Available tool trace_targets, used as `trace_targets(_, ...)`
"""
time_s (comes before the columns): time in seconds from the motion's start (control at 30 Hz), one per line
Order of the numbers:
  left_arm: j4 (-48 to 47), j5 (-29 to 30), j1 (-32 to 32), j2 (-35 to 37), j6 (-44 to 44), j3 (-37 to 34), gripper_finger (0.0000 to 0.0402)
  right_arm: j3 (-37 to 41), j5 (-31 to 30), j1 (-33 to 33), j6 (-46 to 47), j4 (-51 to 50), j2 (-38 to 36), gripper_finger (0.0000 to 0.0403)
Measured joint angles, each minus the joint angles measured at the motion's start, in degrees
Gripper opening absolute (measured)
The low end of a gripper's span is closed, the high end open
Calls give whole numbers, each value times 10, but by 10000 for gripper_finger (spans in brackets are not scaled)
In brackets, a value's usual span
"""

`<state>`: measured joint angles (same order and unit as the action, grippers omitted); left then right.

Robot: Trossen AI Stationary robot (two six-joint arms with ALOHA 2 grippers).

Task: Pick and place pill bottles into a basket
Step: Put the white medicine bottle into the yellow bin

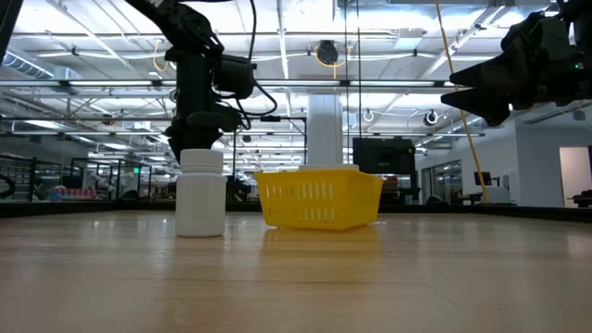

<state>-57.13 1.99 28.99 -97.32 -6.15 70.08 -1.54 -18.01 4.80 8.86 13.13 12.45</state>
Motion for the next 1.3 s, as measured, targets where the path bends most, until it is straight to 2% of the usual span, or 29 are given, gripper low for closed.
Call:
trace_targets(0.33, 8, -1, 13, 0, 28, 0, 351, 0, 1, 0, 5, -1, 0, 265)
trace_targets(0.6, 35, -40, 13, 0, 44, 0, 351, 0, 1, 0, 5, -1, 0, 265)
trace_targets(0.8, 41, -11, 6, 0, 45, -1, 351, 0, 1, 0, 5, -1, 0, 265)
trace_targets(1.3, 34, -21, 9, 0, 66, -1, 351, 0, 1, 0, 5, -1, 0, 265)
